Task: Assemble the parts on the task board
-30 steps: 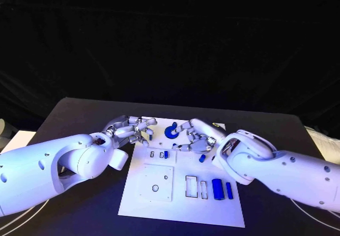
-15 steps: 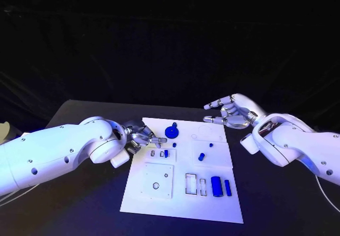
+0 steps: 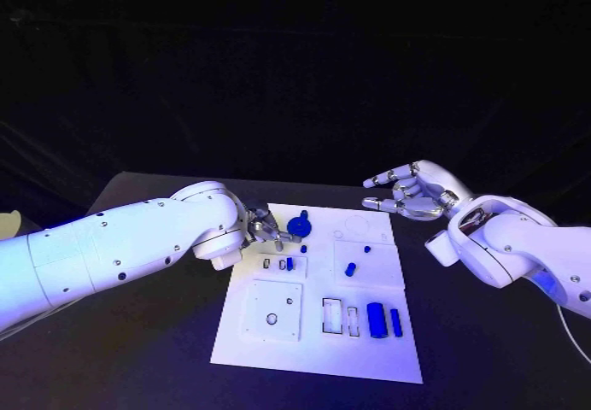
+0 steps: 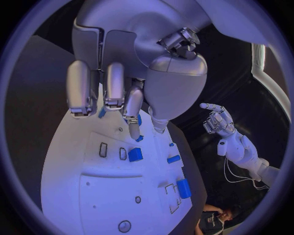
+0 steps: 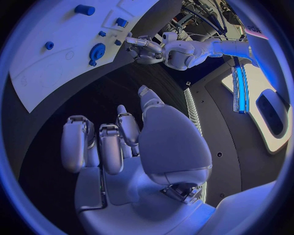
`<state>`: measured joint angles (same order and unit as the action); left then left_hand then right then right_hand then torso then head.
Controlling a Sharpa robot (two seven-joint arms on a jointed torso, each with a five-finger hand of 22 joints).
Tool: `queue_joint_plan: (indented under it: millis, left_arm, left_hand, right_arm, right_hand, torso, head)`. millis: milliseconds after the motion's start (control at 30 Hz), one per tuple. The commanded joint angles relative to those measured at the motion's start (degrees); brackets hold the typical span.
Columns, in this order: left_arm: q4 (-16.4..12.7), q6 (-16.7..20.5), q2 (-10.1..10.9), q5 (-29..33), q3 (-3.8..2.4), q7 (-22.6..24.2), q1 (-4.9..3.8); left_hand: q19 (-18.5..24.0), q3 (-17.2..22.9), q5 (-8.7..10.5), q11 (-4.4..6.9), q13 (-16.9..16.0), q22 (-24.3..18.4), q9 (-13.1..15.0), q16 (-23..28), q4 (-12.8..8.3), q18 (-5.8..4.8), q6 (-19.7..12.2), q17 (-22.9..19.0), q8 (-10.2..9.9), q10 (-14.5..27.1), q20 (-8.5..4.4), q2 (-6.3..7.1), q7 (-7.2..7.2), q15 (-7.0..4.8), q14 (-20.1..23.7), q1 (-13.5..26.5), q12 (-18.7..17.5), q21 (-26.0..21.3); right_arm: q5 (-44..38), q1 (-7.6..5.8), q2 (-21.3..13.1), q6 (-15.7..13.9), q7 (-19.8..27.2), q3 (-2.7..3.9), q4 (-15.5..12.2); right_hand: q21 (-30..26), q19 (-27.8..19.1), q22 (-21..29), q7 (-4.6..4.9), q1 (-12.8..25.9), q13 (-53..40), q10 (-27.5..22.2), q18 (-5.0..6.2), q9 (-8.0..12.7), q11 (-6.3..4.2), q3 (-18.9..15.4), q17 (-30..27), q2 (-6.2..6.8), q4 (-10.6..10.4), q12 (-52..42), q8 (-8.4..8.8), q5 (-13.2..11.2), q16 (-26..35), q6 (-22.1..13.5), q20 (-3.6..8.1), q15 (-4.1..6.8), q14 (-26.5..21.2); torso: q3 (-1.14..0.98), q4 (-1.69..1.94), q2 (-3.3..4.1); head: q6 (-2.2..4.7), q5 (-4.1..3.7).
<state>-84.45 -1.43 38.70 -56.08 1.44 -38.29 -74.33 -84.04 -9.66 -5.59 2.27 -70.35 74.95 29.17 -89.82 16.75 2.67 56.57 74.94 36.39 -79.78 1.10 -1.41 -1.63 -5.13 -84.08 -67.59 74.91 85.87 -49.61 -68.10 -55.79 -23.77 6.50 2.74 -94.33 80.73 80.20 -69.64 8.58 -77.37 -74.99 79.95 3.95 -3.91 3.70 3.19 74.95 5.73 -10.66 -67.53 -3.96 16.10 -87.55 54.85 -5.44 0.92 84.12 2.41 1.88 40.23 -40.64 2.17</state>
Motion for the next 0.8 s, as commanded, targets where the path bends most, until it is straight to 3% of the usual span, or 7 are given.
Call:
queue_joint_plan:
  millis: [33,267,567,800]
  left_arm:
    - [1.0,-5.3,-1.0,-3.5,-0.03,-4.1,-0.24]
    - [2.8,-10.2,-3.1,-4.8,0.05,-4.6,-0.42]
    - [4.3,-12.6,-4.8,-5.3,0.31,-4.8,-0.43]
    - [4.8,-13.5,-5.3,-5.4,0.40,-4.9,-0.41]
  left_hand:
    - [-3.0,-0.5,0.24,-0.01,-0.1,6.8,0.3,-0.2,0.0,-0.91,-0.6,15.1,0.4,0.1,-0.33,-0.42,0.00,-0.43,-5.9,0.4,-0.3,-0.2]
    - [-3.0,-0.9,0.53,-0.02,-0.1,6.9,1.1,-0.2,0.0,-0.94,-1.0,15.1,0.8,0.1,-0.35,-0.44,0.00,-0.44,-5.9,0.4,-0.3,-0.2]
    - [-3.1,-1.5,1.40,-0.03,-0.2,7.0,2.0,-0.2,0.0,-0.95,-1.5,15.1,1.3,0.2,-0.34,-0.20,-0.02,-0.42,-5.9,0.7,-0.3,-0.2]
    - [-3.1,-1.6,1.52,-0.03,-0.3,7.1,2.2,-0.2,0.0,-0.99,-1.6,15.1,1.3,0.1,-0.34,-0.20,-0.02,-0.42,-5.9,0.8,-0.2,-0.1]
  right_arm:
    - [-0.4,0.02,0.1,1.1,-0.7,-0.04,0.1]
    - [-0.4,0.05,0.2,1.4,-1.4,-0.11,0.2]
    - [-0.6,0.08,0.4,1.7,-1.7,-0.15,0.3]
    - [-0.7,0.11,0.5,1.9,-1.8,-0.17,0.5]
  right_hand:
    - [-0.3,-0.2,0.1,-0.03,-0.2,0.0,-0.1,0.26,-0.1,-0.25,-0.1,11.0,-0.32,0.2,0.2,-0.25,0.2,0.1,0.2,0.14,-0.16,4.8]
    - [-0.4,-0.3,0.2,-0.06,-0.2,0.0,-0.1,0.27,-0.1,-0.27,-0.1,10.9,-0.33,0.2,0.2,-0.27,0.3,0.2,0.3,0.16,-0.14,4.8]
    - [-0.4,-0.2,0.1,-0.07,-0.1,0.0,-0.1,0.27,-0.1,-0.29,-0.2,10.9,-0.31,0.2,0.2,-0.28,0.4,0.2,0.3,0.17,-0.12,4.8]
    - [-0.4,-0.2,0.1,-0.07,-0.1,0.0,-0.1,0.27,-0.1,-0.29,-0.2,10.9,-0.30,0.2,0.2,-0.29,0.4,0.2,0.3,0.18,-0.12,4.8]
  torso:
    - [0.05,-0.03,0.03]
    - [0.07,-0.02,0.08]
    - [0.11,-0.03,0.11]
    - [0.03,0.02,0.10]
  head:
    - [-0.21,0.13]
    - [-0.54,0.26]
    - [-0.77,0.36]
    - [-1.00,0.48]
